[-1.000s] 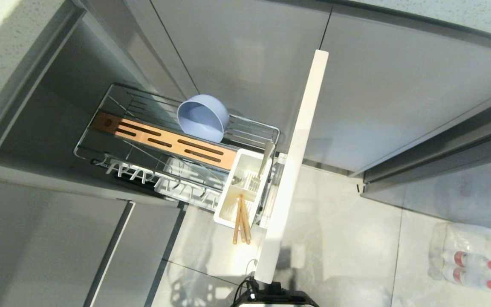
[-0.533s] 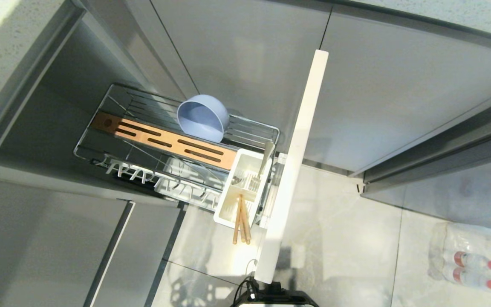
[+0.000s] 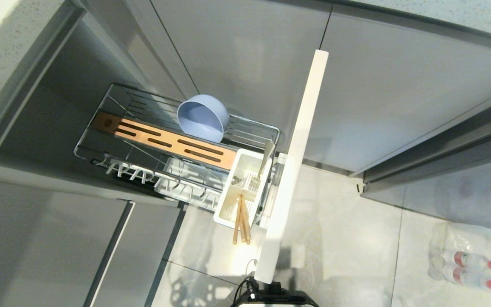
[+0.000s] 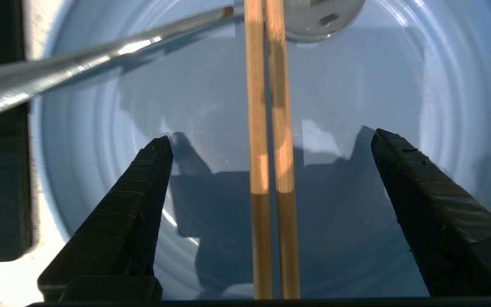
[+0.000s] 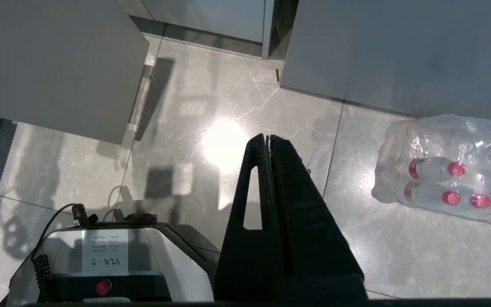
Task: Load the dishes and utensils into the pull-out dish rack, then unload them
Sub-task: Pick up the chopsticks and place it in the cupboard
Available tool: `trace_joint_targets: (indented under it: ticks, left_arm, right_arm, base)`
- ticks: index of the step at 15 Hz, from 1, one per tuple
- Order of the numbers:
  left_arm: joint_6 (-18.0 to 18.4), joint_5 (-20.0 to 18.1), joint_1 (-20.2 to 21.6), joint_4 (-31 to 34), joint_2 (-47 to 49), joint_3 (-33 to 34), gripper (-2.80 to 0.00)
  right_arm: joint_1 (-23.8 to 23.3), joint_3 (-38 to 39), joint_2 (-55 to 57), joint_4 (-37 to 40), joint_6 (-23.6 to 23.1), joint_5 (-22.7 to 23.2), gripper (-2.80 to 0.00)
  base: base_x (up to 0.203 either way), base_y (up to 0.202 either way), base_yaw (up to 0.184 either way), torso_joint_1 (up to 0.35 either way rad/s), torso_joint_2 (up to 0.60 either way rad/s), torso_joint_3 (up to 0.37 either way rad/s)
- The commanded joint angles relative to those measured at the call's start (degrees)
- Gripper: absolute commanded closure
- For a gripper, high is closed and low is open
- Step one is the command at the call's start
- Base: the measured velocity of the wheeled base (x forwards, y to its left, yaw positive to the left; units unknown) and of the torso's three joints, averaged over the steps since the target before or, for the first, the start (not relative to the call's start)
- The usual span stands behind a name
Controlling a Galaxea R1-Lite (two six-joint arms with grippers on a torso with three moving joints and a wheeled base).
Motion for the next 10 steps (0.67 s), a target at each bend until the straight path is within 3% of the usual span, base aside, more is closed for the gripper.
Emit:
trace_joint_targets:
  ticks: [1, 5, 6, 10]
  left_arm:
    - [-0.40, -0.48, 0.06, 0.29, 0.28, 0.49, -2.80]
    - [-0.40, -1.40, 0.06, -0.33, -0.15, 1.74, -2.80]
    - [-0.40, -1.40, 0.06, -0.33, -0.16, 1.74, 0.00]
    - [-0.40, -1.49, 0.06, -0.33, -0.52, 2.26, 0.00]
  right_arm:
    - [-0.02, 0.00, 0.09, -0.02, 0.01, 0.00, 0.00]
    - [-0.02, 0.00, 0.09, -0.02, 0.01, 0.00, 0.00]
    - [0.07, 0.00, 0.09, -0.02, 0.01, 0.00, 0.00]
    - [-0.02, 0.00, 0.09, -0.02, 0.01, 0.00, 0.00]
  base:
    - [0.000, 0.000, 0.000, 0.000, 0.00, 0.000]
    - [0.000, 0.000, 0.000, 0.000, 0.00, 0.000]
    - [0.000, 0.000, 0.000, 0.000, 0.00, 0.000]
    - [0.000, 0.000, 0.000, 0.000, 0.00, 0.000]
